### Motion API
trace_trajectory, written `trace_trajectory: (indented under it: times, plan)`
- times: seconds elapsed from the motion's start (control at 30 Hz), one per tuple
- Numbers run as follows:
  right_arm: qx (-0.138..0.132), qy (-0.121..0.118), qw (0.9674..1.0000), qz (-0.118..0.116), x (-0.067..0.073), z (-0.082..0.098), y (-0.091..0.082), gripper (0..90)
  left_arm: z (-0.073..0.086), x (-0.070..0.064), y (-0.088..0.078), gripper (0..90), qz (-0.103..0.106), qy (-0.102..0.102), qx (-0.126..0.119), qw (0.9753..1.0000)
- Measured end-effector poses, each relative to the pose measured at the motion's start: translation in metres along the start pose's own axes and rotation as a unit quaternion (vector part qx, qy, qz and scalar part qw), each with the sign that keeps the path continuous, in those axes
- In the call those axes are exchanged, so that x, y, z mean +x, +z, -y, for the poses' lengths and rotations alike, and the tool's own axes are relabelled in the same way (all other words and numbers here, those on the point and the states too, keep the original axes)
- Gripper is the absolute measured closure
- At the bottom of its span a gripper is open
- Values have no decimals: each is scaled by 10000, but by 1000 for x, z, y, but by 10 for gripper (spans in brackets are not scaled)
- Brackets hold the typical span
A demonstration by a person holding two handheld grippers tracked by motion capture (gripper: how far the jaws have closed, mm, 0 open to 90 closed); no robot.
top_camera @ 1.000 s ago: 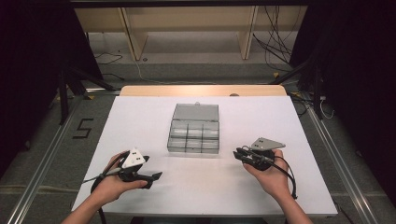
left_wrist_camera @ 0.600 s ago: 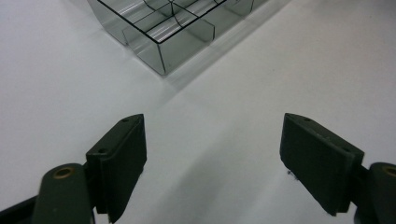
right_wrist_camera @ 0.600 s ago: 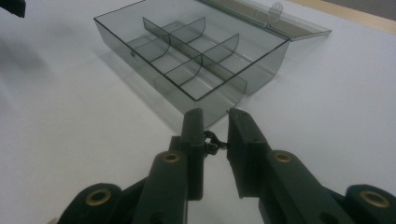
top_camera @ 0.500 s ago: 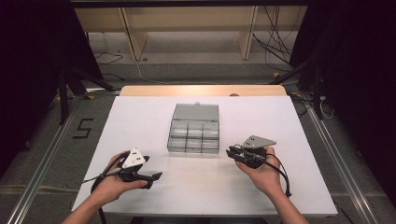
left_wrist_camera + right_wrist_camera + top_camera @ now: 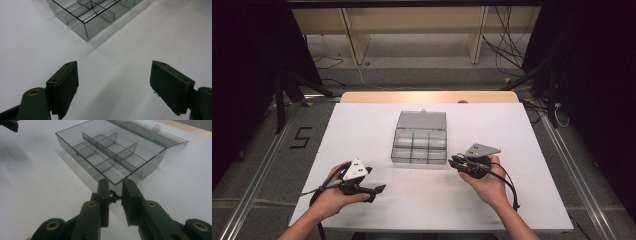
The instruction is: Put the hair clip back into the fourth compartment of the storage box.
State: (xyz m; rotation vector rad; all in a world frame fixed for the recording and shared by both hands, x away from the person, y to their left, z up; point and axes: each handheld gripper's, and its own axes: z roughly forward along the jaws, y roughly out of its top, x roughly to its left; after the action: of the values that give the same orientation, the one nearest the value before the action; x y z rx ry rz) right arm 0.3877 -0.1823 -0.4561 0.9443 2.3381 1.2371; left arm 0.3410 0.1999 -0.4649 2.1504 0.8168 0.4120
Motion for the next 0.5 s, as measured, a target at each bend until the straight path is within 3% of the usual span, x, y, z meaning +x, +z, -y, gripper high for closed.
trace_trajectory:
  times: [0.5]
  plan:
    - [-5,-75,9999,-88,6,-10,12,775,0,0,0,226,6,1,5,10000]
